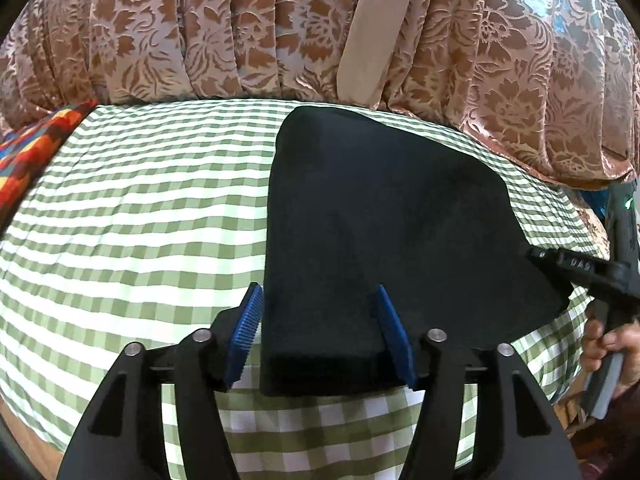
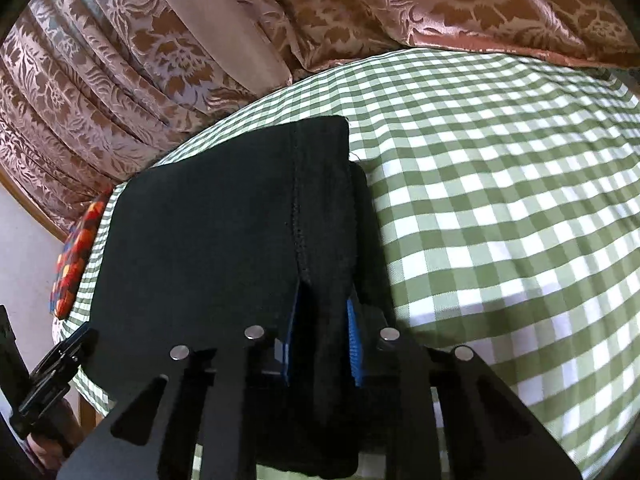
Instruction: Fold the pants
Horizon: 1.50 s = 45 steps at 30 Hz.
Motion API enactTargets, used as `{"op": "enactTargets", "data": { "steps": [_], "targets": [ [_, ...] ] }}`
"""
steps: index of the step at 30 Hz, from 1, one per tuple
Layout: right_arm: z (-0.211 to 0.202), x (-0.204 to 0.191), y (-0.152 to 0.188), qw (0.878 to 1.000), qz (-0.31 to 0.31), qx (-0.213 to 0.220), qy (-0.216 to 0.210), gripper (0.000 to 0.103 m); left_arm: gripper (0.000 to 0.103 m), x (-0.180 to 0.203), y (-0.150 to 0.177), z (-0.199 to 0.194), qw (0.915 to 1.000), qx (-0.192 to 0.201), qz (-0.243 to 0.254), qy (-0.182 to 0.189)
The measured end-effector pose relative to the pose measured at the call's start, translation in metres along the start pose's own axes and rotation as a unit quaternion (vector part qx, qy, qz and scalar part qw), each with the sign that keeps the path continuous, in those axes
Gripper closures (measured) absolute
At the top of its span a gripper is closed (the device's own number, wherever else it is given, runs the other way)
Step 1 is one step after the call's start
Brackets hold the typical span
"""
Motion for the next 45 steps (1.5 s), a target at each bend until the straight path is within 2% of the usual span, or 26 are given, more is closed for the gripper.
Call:
{"op": "enactTargets", "data": {
  "steps": [6, 9, 12, 13, 14, 16, 23, 28, 30, 31, 34, 35, 37, 40, 41, 43, 45],
  "targets": [
    [-0.01, -0.004, 0.001, 1.0, 0.008, 0.005, -0.004, 0.082, 0.044, -0.002, 0.0, -0.002, 1.0, 0.001, -0.009, 0.003],
    [-0.016, -0.007, 0.001, 1.0, 0.007, 0.008, 0.0, 0.077, 0.044, -0.004, 0.0, -0.002, 0.9999, 0.002, -0.013, 0.005],
    [-0.021, -0.009, 0.002, 1.0, 0.007, 0.006, 0.0, 0.067, 0.044, -0.005, 0.0, -0.002, 0.9998, 0.002, -0.016, 0.007],
    [-0.024, -0.01, 0.003, 1.0, 0.008, 0.005, -0.004, 0.057, 0.044, -0.006, 0.0, -0.002, 0.9998, 0.001, -0.017, 0.007],
    [-0.028, -0.013, 0.005, 1.0, 0.004, 0.006, -0.006, 0.056, 0.044, -0.007, 0.0, -0.002, 0.9998, 0.002, -0.019, 0.006],
    [-0.034, -0.018, 0.009, 1.0, -0.002, 0.002, -0.015, 0.056, 0.041, -0.008, 0.0, -0.002, 0.9997, 0.002, -0.022, 0.007],
    [-0.052, -0.028, 0.029, 0.999, -0.004, -0.016, -0.038, 0.055, 0.041, -0.018, 0.001, -0.004, 0.9982, -0.004, -0.055, 0.024],
    [-0.061, -0.027, 0.049, 0.998, 0.007, -0.03, -0.049, 0.055, 0.041, -0.035, 0.001, -0.015, 0.9944, 0.005, -0.088, 0.058],
    [-0.057, -0.025, 0.054, 0.999, 0.001, -0.033, -0.037, 0.062, 0.041, -0.037, 0.003, -0.018, 0.9946, 0.006, -0.083, 0.063],
    [-0.056, -0.023, 0.054, 0.999, 0.002, -0.035, -0.034, 0.076, 0.041, -0.038, 0.005, -0.019, 0.9944, 0.001, -0.08, 0.068],
    [-0.063, -0.025, 0.051, 0.999, -0.006, -0.023, -0.037, 0.088, 0.041, -0.032, 0.014, -0.019, 0.9934, -0.012, -0.073, 0.088],
    [-0.068, -0.025, 0.048, 0.999, -0.013, -0.018, -0.032, 0.09, 0.041, -0.028, 0.017, -0.021, 0.9939, -0.015, -0.061, 0.091],
    [-0.06, -0.018, 0.052, 0.999, -0.019, -0.036, -0.018, 0.091, 0.041, -0.021, 0.021, -0.022, 0.9942, -0.021, -0.041, 0.098],
    [-0.045, -0.012, 0.064, 0.998, -0.017, -0.049, -0.02, 0.091, 0.041, -0.008, 0.033, -0.015, 0.9927, -0.051, -0.014, 0.108],
    [-0.047, -0.012, 0.063, 0.999, -0.013, -0.044, -0.025, 0.09, 0.041, -0.005, 0.037, -0.012, 0.9933, -0.057, -0.003, 0.1],
    [-0.05, -0.013, 0.061, 0.998, -0.013, -0.043, -0.032, 0.089, 0.041, -0.004, 0.037, -0.011, 0.9934, -0.056, -0.001, 0.1],
    [-0.054, -0.014, 0.06, 0.998, -0.015, -0.044, -0.039, 0.087, 0.041, -0.006, 0.029, -0.019, 0.9916, -0.044, -0.015, 0.121]
  ]
}}
Point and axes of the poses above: each gripper's, at about its wrist camera, not at the fingertips, and z roughly the way its jaws point, x to its right, y to its underside, the point moved 9 cm from there along z, roughly the way its jaws point, and after that the axes turned 6 degrees about -z, right-handed, at the moved point
